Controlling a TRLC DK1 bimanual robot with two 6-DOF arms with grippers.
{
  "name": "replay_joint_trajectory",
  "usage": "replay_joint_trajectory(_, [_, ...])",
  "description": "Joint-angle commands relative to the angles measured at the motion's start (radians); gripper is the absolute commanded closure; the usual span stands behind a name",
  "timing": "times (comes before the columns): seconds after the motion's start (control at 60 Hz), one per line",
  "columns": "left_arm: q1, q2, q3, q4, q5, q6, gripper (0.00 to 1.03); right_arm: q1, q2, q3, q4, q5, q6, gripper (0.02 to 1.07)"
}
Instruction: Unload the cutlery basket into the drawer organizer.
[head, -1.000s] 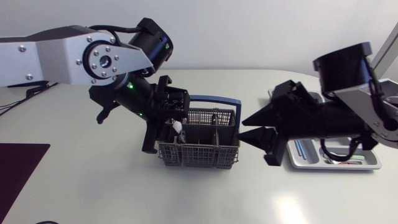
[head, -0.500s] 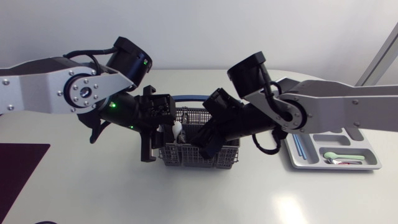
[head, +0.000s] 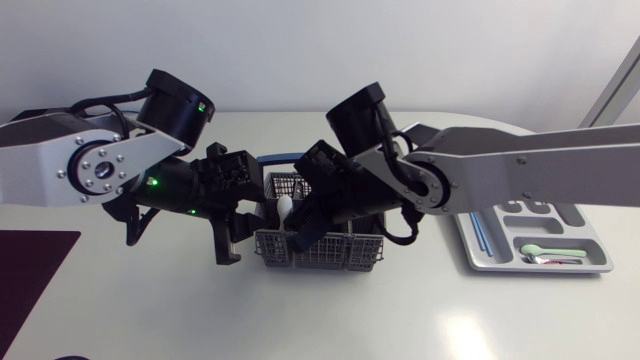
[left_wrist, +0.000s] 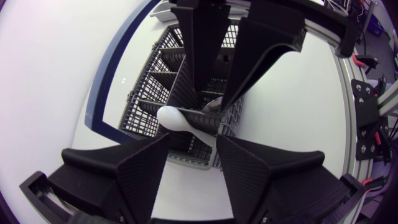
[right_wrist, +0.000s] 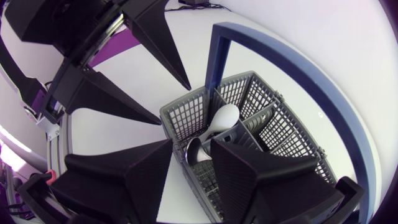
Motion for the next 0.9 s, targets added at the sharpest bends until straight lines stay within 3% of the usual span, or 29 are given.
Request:
replay_joint_trajectory(0.0, [0.012,-0.021,-0.03,0.007,0.014,-0.021,0.49,0.016,0.032,0.017,0.003,0.034,0.024,0.66])
replay_joint_trajectory(0.25, [0.014,-0.036,-0.049,0.015,0.017,-0.022,0.49,0.031,0.05,0.015,0.008,0.076,0.025,0.85])
replay_joint_trajectory(0.583, [0.004,-0.062,-0.066,0.018,0.017,-0.035,0.49,0.024,0.08,0.02,0.018,0.083,0.027,0.99])
replay_joint_trajectory(0.883, [-0.017,-0.074,-0.072,0.024,0.017,-0.041,0.49,0.007,0.012,-0.006,0.049,0.063,0.033,1.0])
